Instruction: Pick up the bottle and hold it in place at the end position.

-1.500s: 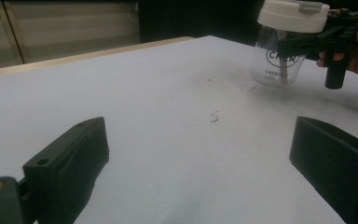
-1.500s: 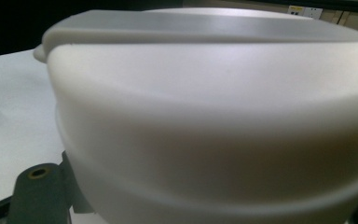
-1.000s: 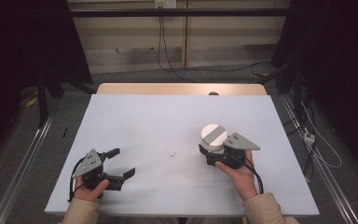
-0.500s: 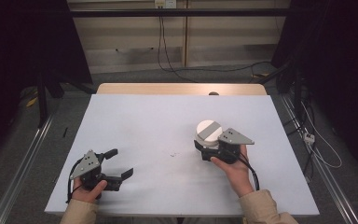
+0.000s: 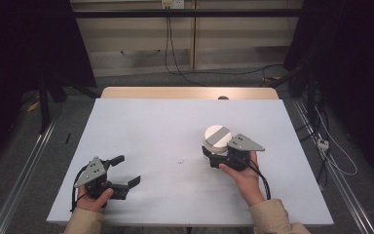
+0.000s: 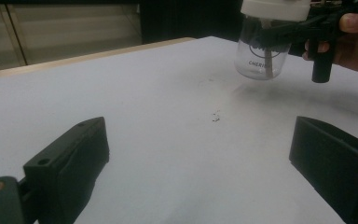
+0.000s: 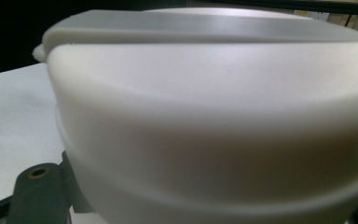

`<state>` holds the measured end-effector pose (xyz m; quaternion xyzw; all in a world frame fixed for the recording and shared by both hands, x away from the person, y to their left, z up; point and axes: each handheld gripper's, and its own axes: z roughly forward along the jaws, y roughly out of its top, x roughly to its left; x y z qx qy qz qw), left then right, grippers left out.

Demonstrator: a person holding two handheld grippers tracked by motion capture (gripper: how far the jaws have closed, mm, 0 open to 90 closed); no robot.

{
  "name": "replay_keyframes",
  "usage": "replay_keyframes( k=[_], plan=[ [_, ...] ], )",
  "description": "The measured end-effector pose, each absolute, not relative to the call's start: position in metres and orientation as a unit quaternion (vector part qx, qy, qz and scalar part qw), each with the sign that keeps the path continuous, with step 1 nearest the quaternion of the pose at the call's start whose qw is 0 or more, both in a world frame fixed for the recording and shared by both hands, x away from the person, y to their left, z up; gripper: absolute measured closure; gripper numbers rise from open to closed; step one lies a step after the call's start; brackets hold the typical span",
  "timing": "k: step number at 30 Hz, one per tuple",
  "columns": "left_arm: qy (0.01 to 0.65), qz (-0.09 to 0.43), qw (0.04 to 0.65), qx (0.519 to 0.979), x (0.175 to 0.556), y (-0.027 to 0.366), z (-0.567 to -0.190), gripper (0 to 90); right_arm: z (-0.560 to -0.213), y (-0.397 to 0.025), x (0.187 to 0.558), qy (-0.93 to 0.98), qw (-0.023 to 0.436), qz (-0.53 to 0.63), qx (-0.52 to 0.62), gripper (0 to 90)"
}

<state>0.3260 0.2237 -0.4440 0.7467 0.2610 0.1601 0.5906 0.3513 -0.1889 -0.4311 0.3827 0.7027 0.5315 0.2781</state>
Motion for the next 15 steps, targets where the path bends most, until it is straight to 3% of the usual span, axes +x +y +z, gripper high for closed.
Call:
replay_keyframes(
  k=[15],
  plan=[
    [0.26, 0.159, 0.589, 0.749, 0.3267, 0.2232, -0.4443, 4.3, -0.4306, -0.1894, 0.3513, 0.702, 0.28, 0.531, 0.383, 18.6]
  ],
)
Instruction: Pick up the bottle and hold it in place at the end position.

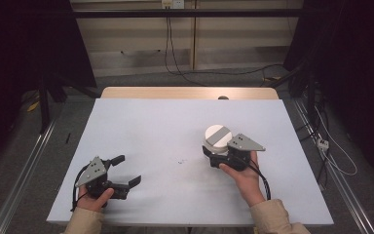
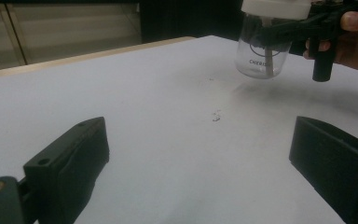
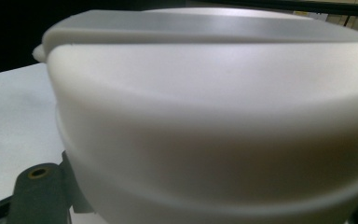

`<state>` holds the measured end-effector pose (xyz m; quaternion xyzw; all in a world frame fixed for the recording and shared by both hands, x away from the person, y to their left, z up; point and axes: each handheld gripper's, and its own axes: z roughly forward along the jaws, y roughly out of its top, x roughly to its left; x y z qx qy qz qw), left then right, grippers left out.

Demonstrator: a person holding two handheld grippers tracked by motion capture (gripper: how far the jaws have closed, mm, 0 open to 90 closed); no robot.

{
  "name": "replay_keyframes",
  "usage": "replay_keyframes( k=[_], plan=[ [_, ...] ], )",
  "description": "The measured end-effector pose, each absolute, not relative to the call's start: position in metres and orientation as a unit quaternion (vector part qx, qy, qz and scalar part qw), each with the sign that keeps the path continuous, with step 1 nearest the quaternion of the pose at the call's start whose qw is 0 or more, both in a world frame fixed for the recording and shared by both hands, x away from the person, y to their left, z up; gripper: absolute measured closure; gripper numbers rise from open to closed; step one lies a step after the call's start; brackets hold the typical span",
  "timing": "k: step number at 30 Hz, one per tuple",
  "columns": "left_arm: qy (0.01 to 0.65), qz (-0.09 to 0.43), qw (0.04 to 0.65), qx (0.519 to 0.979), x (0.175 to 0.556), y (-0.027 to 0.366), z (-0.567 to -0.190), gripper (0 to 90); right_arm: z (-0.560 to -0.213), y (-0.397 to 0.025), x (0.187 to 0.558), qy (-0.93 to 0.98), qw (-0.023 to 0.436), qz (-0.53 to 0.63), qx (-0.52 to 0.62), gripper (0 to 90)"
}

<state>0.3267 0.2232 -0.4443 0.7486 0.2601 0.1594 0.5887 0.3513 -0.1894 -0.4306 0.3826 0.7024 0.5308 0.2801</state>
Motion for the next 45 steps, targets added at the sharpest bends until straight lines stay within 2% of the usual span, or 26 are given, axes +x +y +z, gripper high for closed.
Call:
replay_keyframes(
  k=[45],
  plan=[
    [0.26, 0.157, 0.597, 0.743, 0.328, 0.221, -0.442, 4.5, -0.424, -0.177, 0.381, 0.706, 0.278, 0.52, 0.392, 18.5]
  ],
)
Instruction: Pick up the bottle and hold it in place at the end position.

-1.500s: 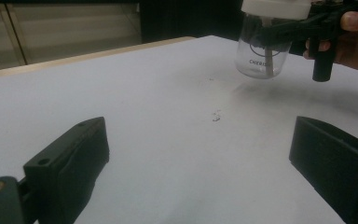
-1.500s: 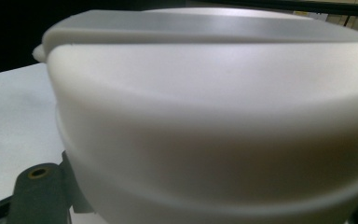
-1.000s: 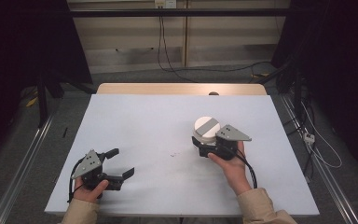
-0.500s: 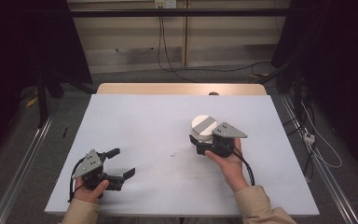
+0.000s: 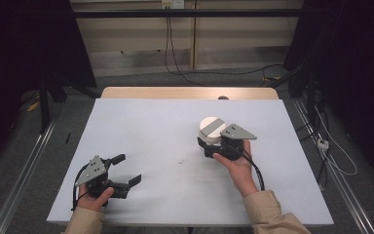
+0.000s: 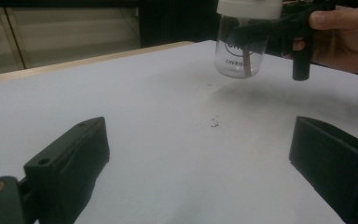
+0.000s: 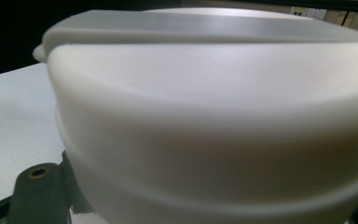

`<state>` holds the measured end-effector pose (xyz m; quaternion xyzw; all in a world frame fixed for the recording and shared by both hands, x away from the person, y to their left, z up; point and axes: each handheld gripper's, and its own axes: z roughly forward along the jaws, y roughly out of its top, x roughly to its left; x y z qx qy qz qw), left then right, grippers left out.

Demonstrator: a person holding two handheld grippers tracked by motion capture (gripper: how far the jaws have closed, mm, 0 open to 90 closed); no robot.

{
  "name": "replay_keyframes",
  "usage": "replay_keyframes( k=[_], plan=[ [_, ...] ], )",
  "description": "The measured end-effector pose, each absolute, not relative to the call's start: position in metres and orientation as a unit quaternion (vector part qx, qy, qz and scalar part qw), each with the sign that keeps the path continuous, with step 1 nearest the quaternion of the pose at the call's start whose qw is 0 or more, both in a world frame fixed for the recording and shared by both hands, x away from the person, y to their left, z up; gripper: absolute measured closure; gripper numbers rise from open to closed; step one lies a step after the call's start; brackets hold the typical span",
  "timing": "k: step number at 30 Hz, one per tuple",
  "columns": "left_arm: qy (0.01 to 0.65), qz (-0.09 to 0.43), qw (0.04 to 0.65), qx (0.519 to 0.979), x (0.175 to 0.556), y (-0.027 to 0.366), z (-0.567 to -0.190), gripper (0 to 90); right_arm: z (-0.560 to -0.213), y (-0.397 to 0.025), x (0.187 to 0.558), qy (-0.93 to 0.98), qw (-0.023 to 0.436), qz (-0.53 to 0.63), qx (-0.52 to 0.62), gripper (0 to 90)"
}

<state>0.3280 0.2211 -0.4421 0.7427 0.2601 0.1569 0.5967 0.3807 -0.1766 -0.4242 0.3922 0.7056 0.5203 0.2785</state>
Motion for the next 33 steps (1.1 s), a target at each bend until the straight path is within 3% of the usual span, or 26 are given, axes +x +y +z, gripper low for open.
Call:
replay_keyframes(
  k=[33],
  plan=[
    [0.26, 0.156, 0.599, 0.741, 0.328, 0.222, -0.442, 4.5, -0.433, -0.158, 0.411, 0.716, 0.27, 0.509, 0.394, 18.6]
  ],
)
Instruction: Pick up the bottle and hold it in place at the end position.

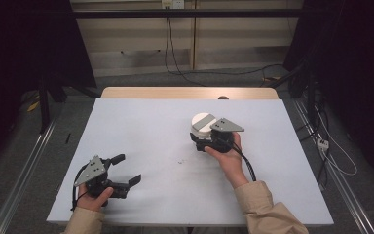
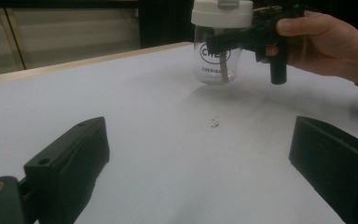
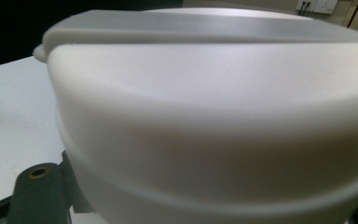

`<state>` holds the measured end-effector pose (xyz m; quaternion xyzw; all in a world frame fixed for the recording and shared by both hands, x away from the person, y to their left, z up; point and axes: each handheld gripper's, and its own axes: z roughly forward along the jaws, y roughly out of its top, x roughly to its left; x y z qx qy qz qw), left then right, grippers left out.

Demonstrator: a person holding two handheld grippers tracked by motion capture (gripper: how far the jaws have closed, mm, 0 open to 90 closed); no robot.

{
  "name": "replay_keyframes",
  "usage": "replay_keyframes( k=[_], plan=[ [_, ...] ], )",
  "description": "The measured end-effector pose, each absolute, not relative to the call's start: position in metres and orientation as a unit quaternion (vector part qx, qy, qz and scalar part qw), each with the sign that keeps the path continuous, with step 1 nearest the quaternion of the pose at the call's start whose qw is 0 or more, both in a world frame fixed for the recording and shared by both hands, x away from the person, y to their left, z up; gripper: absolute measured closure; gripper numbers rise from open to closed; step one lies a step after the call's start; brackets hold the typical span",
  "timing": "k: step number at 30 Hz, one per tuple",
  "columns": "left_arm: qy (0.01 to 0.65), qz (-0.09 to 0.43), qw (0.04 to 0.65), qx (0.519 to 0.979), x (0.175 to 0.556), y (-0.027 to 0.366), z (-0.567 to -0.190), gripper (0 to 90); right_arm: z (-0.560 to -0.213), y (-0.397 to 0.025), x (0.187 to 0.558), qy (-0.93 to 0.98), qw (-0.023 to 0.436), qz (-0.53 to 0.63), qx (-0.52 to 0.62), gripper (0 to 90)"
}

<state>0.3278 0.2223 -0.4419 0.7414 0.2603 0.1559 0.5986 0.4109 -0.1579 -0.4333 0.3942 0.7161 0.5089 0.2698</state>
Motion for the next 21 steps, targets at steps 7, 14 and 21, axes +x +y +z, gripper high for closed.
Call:
replay_keyframes(
  k=[7, 14, 21],
  plan=[
    [0.264, 0.157, 0.598, 0.74, 0.328, 0.223, -0.442, 4.5, -0.432, -0.155, 0.415, 0.717, 0.27, 0.509, 0.392, 18.6],
    [0.263, 0.156, 0.598, 0.74, 0.329, 0.223, -0.442, 4.4, -0.432, -0.15, 0.42, 0.716, 0.272, 0.512, 0.388, 18.6],
    [0.264, 0.155, 0.599, 0.74, 0.329, 0.224, -0.442, 4.5, -0.432, -0.146, 0.425, 0.716, 0.271, 0.514, 0.388, 18.6]
  ],
)
